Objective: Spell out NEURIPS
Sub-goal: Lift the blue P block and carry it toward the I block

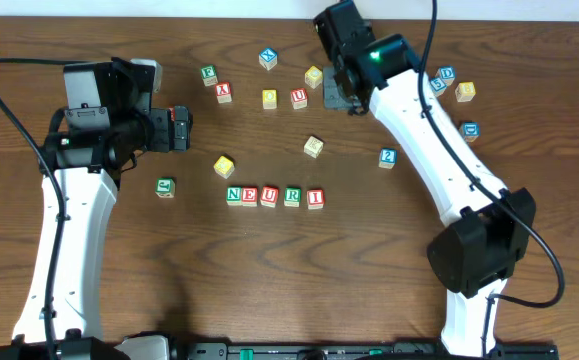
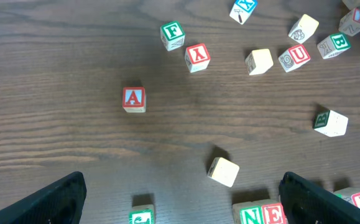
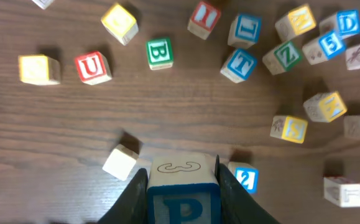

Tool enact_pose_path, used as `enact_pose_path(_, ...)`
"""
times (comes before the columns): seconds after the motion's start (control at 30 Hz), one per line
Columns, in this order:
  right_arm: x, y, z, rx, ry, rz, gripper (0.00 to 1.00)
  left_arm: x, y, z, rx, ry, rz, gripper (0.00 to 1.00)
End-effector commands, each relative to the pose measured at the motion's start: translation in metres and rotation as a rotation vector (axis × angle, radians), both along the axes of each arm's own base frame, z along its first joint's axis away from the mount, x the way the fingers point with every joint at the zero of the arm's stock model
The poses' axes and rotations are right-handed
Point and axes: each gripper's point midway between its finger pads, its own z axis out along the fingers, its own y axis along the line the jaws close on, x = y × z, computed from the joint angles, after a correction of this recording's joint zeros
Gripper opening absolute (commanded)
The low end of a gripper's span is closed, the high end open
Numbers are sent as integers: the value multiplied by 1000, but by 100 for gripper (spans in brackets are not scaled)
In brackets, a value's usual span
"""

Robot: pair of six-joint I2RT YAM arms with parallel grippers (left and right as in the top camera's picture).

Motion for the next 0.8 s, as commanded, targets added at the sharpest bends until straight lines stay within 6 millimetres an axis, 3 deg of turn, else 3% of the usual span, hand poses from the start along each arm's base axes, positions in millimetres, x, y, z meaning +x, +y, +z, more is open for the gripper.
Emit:
enact_pose_path(0.0,-12,2,0,-1,-18,-12,7,3,0,11,-8,-26,-3,97)
enact_pose_path(0.5,-88,-29,-4,99,-80,-27,13,3,0,11,-8,-26,-3,97)
enact_pose_path(0.77,-130,-23,-44,142,-42,-41,13,3,0,11,-8,-26,-3,98)
